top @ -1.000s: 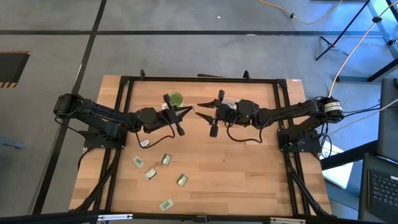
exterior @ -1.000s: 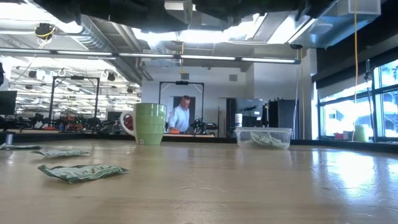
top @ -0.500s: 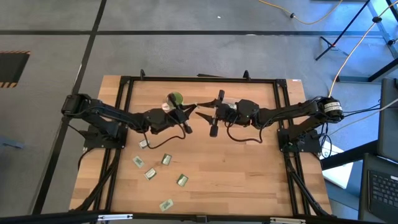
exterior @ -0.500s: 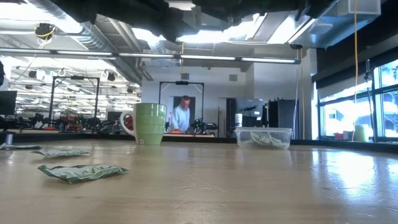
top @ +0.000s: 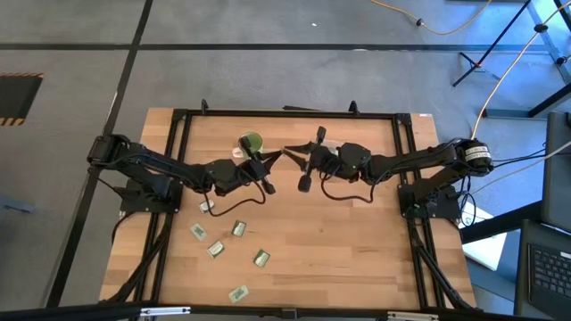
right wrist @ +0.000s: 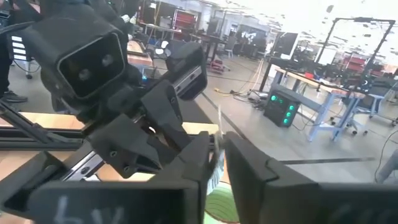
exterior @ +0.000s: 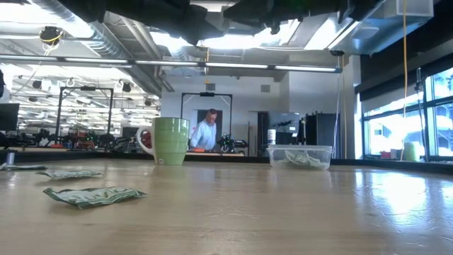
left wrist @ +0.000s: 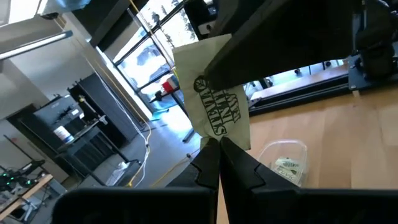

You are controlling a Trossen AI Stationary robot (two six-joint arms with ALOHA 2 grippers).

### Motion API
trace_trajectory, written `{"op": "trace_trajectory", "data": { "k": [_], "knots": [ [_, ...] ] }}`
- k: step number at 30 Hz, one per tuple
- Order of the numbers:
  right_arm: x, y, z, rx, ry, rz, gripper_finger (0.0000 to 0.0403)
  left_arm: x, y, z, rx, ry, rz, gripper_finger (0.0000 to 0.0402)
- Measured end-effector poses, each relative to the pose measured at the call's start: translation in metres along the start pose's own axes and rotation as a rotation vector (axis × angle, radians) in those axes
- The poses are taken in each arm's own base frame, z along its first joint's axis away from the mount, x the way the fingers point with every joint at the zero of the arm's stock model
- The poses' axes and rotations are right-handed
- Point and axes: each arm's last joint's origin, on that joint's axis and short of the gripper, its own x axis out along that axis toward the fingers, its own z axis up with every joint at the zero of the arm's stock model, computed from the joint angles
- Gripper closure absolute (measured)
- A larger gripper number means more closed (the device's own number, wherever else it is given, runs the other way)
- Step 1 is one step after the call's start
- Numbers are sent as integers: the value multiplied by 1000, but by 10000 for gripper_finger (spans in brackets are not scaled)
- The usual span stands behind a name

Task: Pick and place items into bin
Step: Put the white stevia packet into the transparent bin

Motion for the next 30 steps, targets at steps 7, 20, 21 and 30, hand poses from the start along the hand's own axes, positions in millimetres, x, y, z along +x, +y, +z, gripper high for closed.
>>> {"op": "trace_trajectory", "data": {
  "k": [7,20,21,30],
  "knots": [
    [0,0,0,8,2,0,396,0,0,-1,12,6,-3,385],
    [-13,-21,-8,-4,240,-119,401,-24,0,-17,-51,257,-144,278],
    [-16,-27,-12,19,300,-135,401,-28,2,-20,-79,288,-200,278],
    [-32,-84,-74,240,847,-115,402,-48,7,-27,-276,430,-613,296]
  ]
}}
